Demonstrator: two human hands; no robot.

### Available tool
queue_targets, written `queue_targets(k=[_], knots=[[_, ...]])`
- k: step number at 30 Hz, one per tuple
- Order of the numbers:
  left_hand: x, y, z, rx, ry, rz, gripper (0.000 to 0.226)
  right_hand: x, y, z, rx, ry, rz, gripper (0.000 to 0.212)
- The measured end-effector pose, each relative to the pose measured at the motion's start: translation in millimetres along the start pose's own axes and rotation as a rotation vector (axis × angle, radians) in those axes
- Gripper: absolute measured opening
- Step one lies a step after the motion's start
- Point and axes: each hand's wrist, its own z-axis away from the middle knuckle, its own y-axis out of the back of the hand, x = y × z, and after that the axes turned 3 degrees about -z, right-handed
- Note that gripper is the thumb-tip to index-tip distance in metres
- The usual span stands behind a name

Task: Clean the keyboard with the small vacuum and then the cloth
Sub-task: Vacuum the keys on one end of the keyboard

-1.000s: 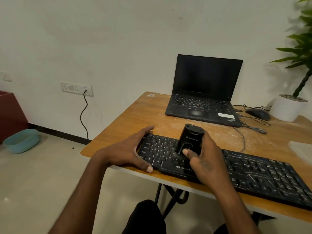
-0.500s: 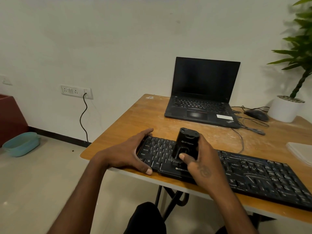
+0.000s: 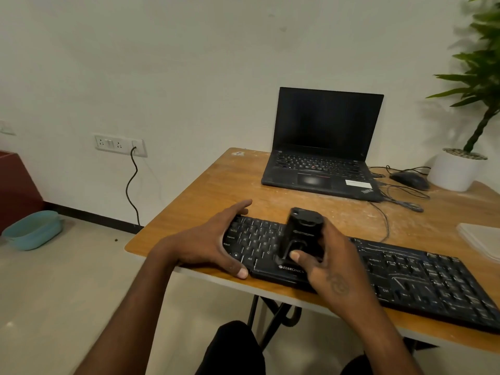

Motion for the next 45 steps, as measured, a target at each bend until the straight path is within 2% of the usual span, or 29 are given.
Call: queue_targets(k=[4,11,15,19,26,31,35,37,41,45], knots=[[-2,-1,-1,0.007,0.003,0.002,0.133,1,-1,6,0.048,-0.013,0.064,0.046],[3,-2,-1,0.006,0.002,0.017,0.136,-20,-48,6,-0.067,0.039,0.083,0.048],[2,-1,0,-0.006,0.0,0.012,0.134,-9,-21,12,-0.055,-0.016,0.103,0.049],[1,-1,-1,-0.012,0.005,0.007,0.132,1,2,19,0.024,-0.052,0.115,0.049],[1,-3,-1,-0.004,-0.008,0.015,0.133,-17,-39,10,-0.048,0.034,0.142,0.047],[-1,-2,-2,-0.016,-0.002,0.004,0.131,-5,-11,18,-0.046,-0.026,0.128,0.049],[-4,-1,-4,-0.019,0.001,0.01,0.13,6,13,27,0.064,-0.072,0.17,0.058],[-5,-2,-4,-0.019,0.002,0.012,0.131,3,6,26,0.075,-0.052,0.175,0.058],[-4,-2,-3,-0.015,-0.001,0.019,0.13,-9,-22,21,0.018,0.013,0.14,0.045],[-3,-2,-4,-0.016,0.006,0.021,0.13,-4,-18,18,-0.004,0.008,0.127,0.049]])
